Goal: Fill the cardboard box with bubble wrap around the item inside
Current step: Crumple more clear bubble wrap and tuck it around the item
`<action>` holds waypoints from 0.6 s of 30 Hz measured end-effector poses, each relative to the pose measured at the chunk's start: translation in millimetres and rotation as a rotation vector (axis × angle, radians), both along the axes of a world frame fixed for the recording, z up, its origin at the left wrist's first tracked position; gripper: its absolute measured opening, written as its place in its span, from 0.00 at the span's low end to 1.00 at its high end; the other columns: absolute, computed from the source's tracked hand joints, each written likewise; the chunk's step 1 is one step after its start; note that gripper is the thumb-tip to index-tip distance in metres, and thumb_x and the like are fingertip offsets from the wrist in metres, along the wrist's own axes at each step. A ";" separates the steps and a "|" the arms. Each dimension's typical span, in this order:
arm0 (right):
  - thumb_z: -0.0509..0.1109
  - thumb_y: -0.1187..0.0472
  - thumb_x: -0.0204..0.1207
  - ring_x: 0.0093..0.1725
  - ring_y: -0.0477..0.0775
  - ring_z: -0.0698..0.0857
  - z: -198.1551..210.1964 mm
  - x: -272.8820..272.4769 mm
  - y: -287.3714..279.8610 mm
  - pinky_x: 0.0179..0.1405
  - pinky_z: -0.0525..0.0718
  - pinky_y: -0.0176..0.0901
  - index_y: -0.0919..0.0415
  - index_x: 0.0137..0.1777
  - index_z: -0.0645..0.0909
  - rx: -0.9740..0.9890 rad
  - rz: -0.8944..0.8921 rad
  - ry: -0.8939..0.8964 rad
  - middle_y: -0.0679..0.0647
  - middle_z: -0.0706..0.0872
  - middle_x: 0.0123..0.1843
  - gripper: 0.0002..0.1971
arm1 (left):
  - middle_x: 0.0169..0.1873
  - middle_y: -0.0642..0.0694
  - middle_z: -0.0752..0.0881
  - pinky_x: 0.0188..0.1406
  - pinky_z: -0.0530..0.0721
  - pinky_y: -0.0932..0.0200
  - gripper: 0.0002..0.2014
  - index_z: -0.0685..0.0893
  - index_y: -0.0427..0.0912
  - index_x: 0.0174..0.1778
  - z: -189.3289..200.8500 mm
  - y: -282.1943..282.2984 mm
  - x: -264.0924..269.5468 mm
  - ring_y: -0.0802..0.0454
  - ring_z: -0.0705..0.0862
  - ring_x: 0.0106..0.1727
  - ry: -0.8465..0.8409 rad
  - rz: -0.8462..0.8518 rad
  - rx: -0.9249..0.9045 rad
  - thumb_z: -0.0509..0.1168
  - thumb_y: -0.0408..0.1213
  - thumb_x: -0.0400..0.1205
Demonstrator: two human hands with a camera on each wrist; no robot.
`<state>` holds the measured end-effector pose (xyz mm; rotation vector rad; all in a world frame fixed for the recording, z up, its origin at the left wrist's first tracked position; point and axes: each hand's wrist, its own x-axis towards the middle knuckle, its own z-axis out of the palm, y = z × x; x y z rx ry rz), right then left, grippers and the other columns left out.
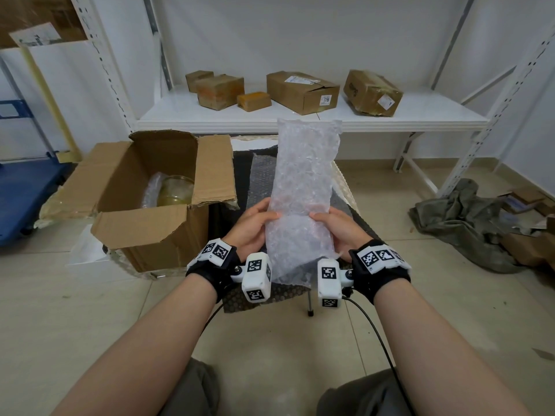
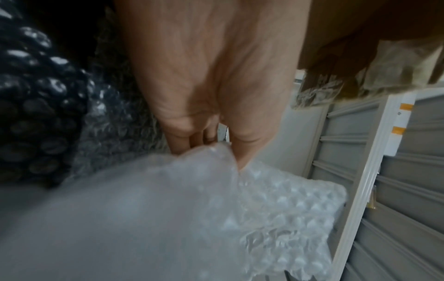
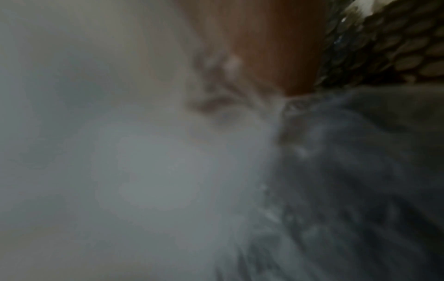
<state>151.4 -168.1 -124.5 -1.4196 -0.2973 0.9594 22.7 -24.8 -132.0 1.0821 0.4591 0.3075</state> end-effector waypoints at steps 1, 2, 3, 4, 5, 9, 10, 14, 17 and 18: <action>0.65 0.67 0.84 0.62 0.65 0.88 -0.1 0.3 0.1 0.54 0.88 0.53 0.65 0.70 0.80 0.007 0.005 -0.003 0.66 0.88 0.63 0.15 | 0.69 0.34 0.81 0.71 0.77 0.38 0.20 0.77 0.37 0.70 1.5 -0.8 0.2 0.36 0.80 0.69 0.000 0.001 -0.011 0.59 0.21 0.82; 0.65 0.67 0.84 0.63 0.66 0.87 1.3 -0.5 -0.1 0.53 0.88 0.53 0.65 0.70 0.80 0.018 0.007 0.000 0.66 0.88 0.64 0.16 | 0.69 0.34 0.81 0.72 0.76 0.37 0.21 0.77 0.38 0.71 2.5 -1.6 0.6 0.36 0.80 0.70 0.001 0.006 -0.021 0.59 0.20 0.82; 0.65 0.67 0.84 0.62 0.66 0.88 1.9 -0.6 0.2 0.50 0.89 0.52 0.65 0.71 0.80 0.024 0.005 0.005 0.66 0.87 0.65 0.16 | 0.69 0.34 0.80 0.73 0.75 0.37 0.21 0.77 0.38 0.70 3.2 -2.2 1.0 0.36 0.80 0.70 -0.004 0.010 -0.030 0.59 0.20 0.82; 0.64 0.67 0.85 0.59 0.64 0.89 2.9 -1.1 0.4 0.45 0.90 0.50 0.64 0.71 0.80 0.031 0.003 0.020 0.65 0.88 0.64 0.16 | 0.69 0.33 0.80 0.74 0.74 0.37 0.22 0.77 0.39 0.70 3.5 -2.5 1.2 0.36 0.80 0.70 -0.009 0.020 -0.040 0.58 0.19 0.81; 0.64 0.67 0.85 0.55 0.63 0.90 3.5 -1.1 0.5 0.40 0.90 0.48 0.63 0.72 0.79 0.041 -0.002 0.043 0.65 0.88 0.63 0.17 | 0.70 0.33 0.80 0.74 0.73 0.36 0.23 0.77 0.39 0.70 4.4 -3.3 1.3 0.35 0.79 0.71 -0.016 0.026 -0.051 0.58 0.18 0.81; 0.62 0.70 0.84 0.54 0.64 0.89 5.9 -2.5 -3.1 0.44 0.90 0.55 0.62 0.77 0.74 0.146 0.014 0.176 0.67 0.85 0.67 0.22 | 0.68 0.35 0.82 0.62 0.85 0.41 0.30 0.73 0.43 0.76 10.2 -7.1 0.3 0.37 0.83 0.66 -0.052 0.006 -0.094 0.54 0.15 0.80; 0.61 0.71 0.84 0.50 0.62 0.90 6.5 -1.9 -4.5 0.40 0.90 0.52 0.62 0.76 0.74 0.184 0.033 0.214 0.67 0.86 0.64 0.21 | 0.67 0.36 0.83 0.54 0.89 0.44 0.31 0.73 0.44 0.76 12.6 -8.5 -0.8 0.38 0.85 0.62 -0.072 -0.010 -0.104 0.52 0.14 0.80; 0.67 0.64 0.83 0.51 0.59 0.86 8.5 -6.0 -5.3 0.49 0.85 0.46 0.63 0.79 0.72 0.212 0.068 0.295 0.66 0.86 0.62 0.25 | 0.63 0.36 0.85 0.44 0.90 0.49 0.32 0.75 0.44 0.74 16.9 -12.5 -1.4 0.40 0.88 0.56 -0.112 -0.041 -0.163 0.49 0.13 0.79; 0.81 0.58 0.69 0.56 0.59 0.84 15.1 -9.9 -9.3 0.68 0.76 0.48 0.67 0.66 0.85 0.244 0.128 0.344 0.65 0.87 0.62 0.26 | 0.55 0.36 0.88 0.43 0.90 0.50 0.24 0.77 0.39 0.71 15.4 -13.7 -2.6 0.42 0.90 0.50 -0.091 -0.054 -0.211 0.51 0.18 0.82; 0.80 0.58 0.67 0.50 0.56 0.87 15.0 -8.3 -10.8 0.60 0.83 0.45 0.66 0.57 0.90 0.253 0.173 0.331 0.63 0.91 0.56 0.19 | 0.57 0.36 0.87 0.48 0.89 0.48 0.21 0.76 0.38 0.72 15.9 -15.2 -4.1 0.41 0.89 0.53 -0.080 -0.062 -0.215 0.53 0.22 0.84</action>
